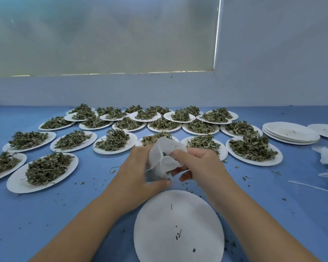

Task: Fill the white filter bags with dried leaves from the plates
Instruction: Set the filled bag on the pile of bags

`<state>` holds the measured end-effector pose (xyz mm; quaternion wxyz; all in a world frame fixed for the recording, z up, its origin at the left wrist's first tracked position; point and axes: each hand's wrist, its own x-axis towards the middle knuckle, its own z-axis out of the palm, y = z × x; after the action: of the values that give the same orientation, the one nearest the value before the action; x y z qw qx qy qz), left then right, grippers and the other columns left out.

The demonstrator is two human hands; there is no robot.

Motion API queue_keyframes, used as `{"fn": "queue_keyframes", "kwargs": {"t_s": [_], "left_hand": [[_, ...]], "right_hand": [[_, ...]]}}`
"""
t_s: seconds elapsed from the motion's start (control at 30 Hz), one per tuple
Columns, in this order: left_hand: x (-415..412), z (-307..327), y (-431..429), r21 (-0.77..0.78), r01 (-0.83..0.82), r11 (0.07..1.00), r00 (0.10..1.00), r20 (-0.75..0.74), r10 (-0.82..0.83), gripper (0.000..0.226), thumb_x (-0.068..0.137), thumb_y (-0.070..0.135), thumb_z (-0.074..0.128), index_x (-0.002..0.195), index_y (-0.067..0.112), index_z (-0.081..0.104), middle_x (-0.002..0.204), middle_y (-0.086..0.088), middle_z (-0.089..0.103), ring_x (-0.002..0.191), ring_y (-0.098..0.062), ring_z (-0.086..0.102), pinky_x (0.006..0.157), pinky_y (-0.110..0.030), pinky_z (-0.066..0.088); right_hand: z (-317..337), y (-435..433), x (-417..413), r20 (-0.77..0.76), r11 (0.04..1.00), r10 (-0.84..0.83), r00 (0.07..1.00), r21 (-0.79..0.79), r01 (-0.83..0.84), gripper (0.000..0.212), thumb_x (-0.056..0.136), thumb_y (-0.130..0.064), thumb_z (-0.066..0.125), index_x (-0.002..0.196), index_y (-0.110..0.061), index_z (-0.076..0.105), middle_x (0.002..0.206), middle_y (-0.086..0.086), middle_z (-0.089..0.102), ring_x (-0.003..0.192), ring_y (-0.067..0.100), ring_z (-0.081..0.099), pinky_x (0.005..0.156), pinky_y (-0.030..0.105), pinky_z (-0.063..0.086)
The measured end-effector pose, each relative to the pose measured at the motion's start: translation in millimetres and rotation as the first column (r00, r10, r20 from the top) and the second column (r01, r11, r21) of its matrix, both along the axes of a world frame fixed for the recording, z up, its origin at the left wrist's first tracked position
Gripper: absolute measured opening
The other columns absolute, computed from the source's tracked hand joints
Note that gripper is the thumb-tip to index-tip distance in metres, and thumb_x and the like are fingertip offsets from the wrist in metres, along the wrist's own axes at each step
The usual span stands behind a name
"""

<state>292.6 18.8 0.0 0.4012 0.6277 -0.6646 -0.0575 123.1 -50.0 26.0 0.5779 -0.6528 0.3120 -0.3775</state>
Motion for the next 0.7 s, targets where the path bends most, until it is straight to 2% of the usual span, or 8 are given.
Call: {"fn": "queue_keyframes", "kwargs": {"t_s": [0.07,0.17,0.27,0.33,0.4,0.5,0.6,0.7], "left_hand": [[-0.5,-2.6,-0.4,-0.01,-0.016,1.0,0.997,-0.08,0.015,0.062,0.068,0.049,0.077,0.109,0.067,0.034,0.113,0.027,0.045,0.103,0.013,0.048,0.073,-0.003,0.04],[0.1,-4.7,1.8,-0.009,0.006,1.0,0.982,-0.186,-0.007,0.053,0.077,0.032,0.079,0.117,0.044,0.047,0.112,0.016,0.059,0.101,0.007,0.056,0.076,-0.006,0.044],[5.9,0.2,14.0,-0.036,0.045,0.998,0.961,-0.27,-0.053,0.044,0.081,0.031,0.076,0.12,0.031,0.056,0.111,0.015,0.066,0.102,0.002,0.061,0.077,-0.011,0.048],[17.8,6.4,30.8,-0.06,0.011,0.998,0.958,-0.285,-0.027,0.043,0.077,0.043,0.074,0.117,0.031,0.061,0.107,0.019,0.067,0.096,0.001,0.063,0.072,-0.011,0.049],[38.0,11.4,53.1,-0.081,-0.057,0.995,0.963,-0.266,0.034,0.035,0.073,0.047,0.072,0.106,0.034,0.065,0.099,0.017,0.069,0.089,-0.002,0.065,0.069,-0.013,0.05],[78.0,14.2,95.1,-0.101,-0.219,0.971,0.949,-0.252,0.188,0.021,0.08,0.034,0.076,0.097,0.035,0.065,0.094,0.018,0.069,0.087,-0.001,0.065,0.067,-0.008,0.047],[115.8,20.0,140.1,-0.177,-0.34,0.923,0.928,-0.219,0.3,0.017,0.083,0.035,0.067,0.099,0.031,0.062,0.092,0.015,0.068,0.085,0.0,0.065,0.065,-0.008,0.046],[150.1,19.3,182.4,-0.204,-0.475,0.856,0.863,-0.3,0.408,0.02,0.087,0.036,0.066,0.095,0.018,0.063,0.083,0.004,0.067,0.078,-0.006,0.066,0.065,-0.018,0.047]], "right_hand": [[1.0,2.9,1.7,0.039,0.999,0.043,0.998,0.006,-0.043,0.018,0.085,-0.023,0.066,0.082,-0.008,0.075,0.079,0.015,0.072,0.067,0.016,0.064,0.059,0.026,0.051],[4.4,9.5,5.5,0.078,0.994,0.106,0.991,-0.008,-0.106,0.018,0.086,-0.023,0.064,0.081,-0.011,0.076,0.079,0.009,0.073,0.07,0.016,0.065,0.06,0.025,0.051],[6.5,16.1,8.0,0.134,0.98,0.196,0.971,-0.012,-0.197,0.022,0.091,-0.031,0.06,0.091,-0.017,0.077,0.086,0.007,0.074,0.078,0.018,0.068,0.064,0.028,0.051],[9.2,23.1,12.1,0.147,0.949,0.316,0.937,-0.031,-0.315,0.028,0.087,-0.038,0.059,0.106,-0.023,0.073,0.101,0.003,0.073,0.09,0.019,0.069,0.07,0.029,0.051],[12.2,33.1,22.9,0.068,0.909,0.415,0.907,-0.064,-0.412,0.034,0.083,-0.042,0.06,0.116,-0.034,0.066,0.112,-0.007,0.07,0.099,0.015,0.068,0.077,0.03,0.053],[16.7,56.7,57.1,-0.203,0.832,0.503,0.84,-0.149,-0.534,0.043,0.082,-0.045,0.063,0.125,-0.044,0.056,0.118,-0.023,0.063,0.102,0.005,0.065,0.09,0.036,0.054],[22.8,91.2,108.1,-0.32,0.738,0.569,0.758,-0.208,-0.642,0.05,0.085,-0.044,0.063,0.133,-0.046,0.047,0.126,-0.029,0.053,0.101,-0.004,0.06,0.085,0.026,0.055],[27.5,133.2,165.9,-0.288,0.654,0.656,0.698,-0.246,-0.716,0.038,0.086,-0.039,0.063,0.106,-0.069,0.048,0.118,-0.037,0.049,0.096,-0.003,0.061,0.071,0.017,0.054]]}}
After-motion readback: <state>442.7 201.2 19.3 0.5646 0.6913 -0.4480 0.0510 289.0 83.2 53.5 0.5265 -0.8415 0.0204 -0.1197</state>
